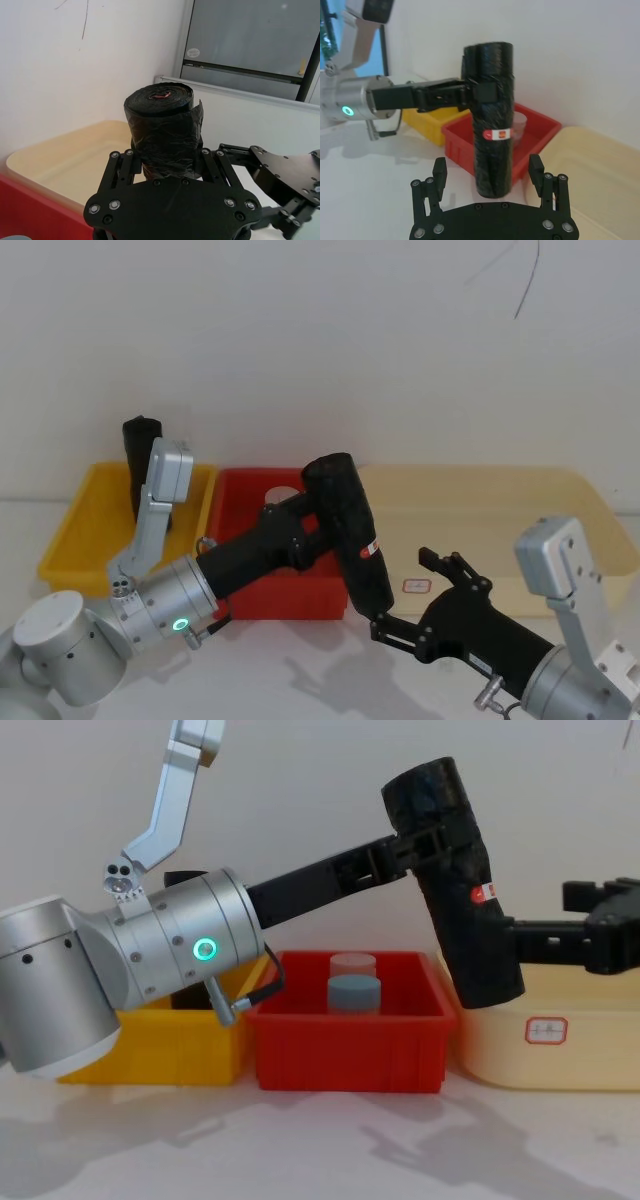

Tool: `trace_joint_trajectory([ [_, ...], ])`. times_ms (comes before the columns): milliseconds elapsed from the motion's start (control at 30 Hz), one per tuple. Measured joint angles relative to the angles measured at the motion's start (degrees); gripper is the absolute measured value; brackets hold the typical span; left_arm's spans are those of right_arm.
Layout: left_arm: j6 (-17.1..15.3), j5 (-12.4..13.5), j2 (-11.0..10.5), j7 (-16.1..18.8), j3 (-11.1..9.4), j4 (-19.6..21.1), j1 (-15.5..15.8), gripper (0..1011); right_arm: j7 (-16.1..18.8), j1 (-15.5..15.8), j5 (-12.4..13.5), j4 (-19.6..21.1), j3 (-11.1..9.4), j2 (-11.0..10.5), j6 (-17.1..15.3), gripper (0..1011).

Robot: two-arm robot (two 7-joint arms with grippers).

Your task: Pick up the garbage bag with the one hand and transfer it to the other hand.

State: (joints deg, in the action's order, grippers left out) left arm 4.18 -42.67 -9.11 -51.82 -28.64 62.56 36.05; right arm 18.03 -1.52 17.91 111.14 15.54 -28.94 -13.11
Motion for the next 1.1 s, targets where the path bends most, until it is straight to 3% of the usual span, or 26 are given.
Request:
trace_joint_trajectory([
  [467, 0.0, 0.0, 0.0, 0.0, 0.0, 0.0, 0.0, 523, 2.5, -3.3, 0.8, -0.1, 2.3, -0.5, -1.3, 1000],
  [1100, 0.0, 0.0, 0.0, 0.0, 0.0, 0.0, 0.0, 523, 2.4, -5.6, -0.7, -4.0, 3.2, 0.0, -0.2, 1000],
])
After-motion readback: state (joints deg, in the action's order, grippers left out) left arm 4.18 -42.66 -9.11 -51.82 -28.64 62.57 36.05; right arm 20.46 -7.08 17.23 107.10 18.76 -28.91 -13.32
